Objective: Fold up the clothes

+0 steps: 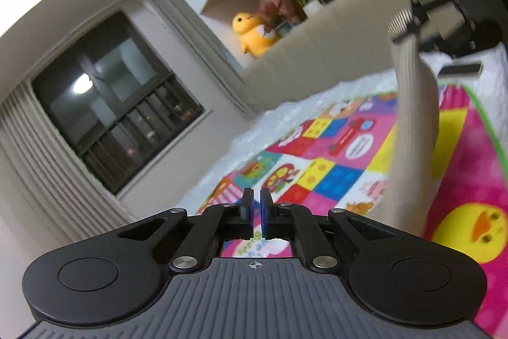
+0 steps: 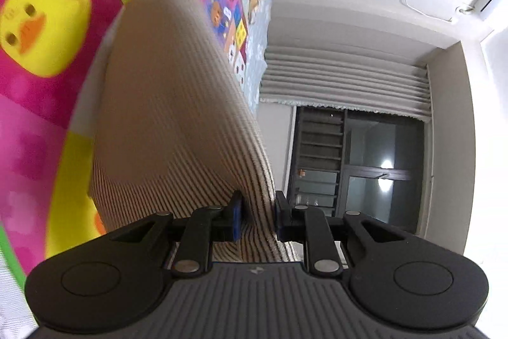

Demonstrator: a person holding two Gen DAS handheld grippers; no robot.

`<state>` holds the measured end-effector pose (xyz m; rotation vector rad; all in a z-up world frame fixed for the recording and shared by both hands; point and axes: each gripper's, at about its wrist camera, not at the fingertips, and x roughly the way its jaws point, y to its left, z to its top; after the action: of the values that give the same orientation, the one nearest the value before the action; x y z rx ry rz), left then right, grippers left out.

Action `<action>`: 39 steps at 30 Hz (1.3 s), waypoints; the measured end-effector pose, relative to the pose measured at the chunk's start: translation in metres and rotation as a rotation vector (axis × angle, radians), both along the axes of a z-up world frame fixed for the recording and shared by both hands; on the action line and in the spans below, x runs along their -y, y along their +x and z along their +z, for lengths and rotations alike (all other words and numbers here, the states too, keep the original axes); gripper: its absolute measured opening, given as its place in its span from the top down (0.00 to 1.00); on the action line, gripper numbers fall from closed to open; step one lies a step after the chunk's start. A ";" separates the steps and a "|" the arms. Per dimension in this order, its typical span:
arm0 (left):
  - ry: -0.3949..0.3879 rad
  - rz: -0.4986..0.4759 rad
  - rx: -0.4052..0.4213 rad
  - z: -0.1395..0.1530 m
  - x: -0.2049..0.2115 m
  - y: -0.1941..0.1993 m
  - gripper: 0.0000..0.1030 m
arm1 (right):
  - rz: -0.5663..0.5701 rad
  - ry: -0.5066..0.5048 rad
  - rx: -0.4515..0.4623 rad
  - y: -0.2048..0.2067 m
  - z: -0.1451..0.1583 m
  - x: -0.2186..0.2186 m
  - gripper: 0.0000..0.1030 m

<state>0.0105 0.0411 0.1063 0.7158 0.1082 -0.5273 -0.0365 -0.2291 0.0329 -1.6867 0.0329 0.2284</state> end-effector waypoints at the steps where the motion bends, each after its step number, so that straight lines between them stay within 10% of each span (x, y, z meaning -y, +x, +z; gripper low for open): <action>1: -0.026 -0.022 -0.037 0.000 0.000 -0.001 0.95 | -0.004 -0.006 -0.008 -0.001 -0.002 -0.001 0.82; 3: -0.046 -0.085 -0.101 -0.009 0.007 -0.007 0.85 | -0.013 -0.027 -0.019 0.007 -0.010 -0.002 0.83; 6: -0.005 -0.192 -0.179 -0.034 0.026 -0.022 0.19 | -0.016 -0.054 -0.019 0.014 -0.017 -0.003 0.83; 13: 0.122 -0.265 -0.328 -0.109 0.080 -0.030 0.04 | -0.025 -0.047 -0.006 0.013 -0.020 -0.003 0.83; 18: 0.242 -0.201 -0.325 -0.164 0.106 -0.015 0.04 | -0.033 -0.052 0.003 0.016 -0.029 -0.005 0.83; 21: 0.271 -0.168 -0.299 -0.178 0.102 0.001 0.64 | -0.027 -0.054 0.028 0.013 -0.033 -0.001 0.83; 23: 0.233 -0.142 -0.274 -0.158 0.087 0.003 0.73 | -0.025 -0.054 0.048 0.006 -0.032 0.002 0.83; 31: 0.094 -0.106 -0.225 -0.041 0.024 0.002 0.74 | -0.092 0.130 0.191 -0.027 0.045 0.017 1.00; 37: 0.021 0.020 -0.374 -0.063 0.016 0.061 0.75 | -0.151 0.366 -0.068 -0.001 0.032 0.010 0.96; 39: 0.022 0.031 -0.392 -0.068 0.012 0.068 0.75 | -0.120 0.445 -0.200 -0.007 0.026 0.001 0.68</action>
<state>0.0786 0.0293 0.0382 0.6238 0.4902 -0.6328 -0.0435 -0.2305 0.0585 -1.2104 0.2171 0.2901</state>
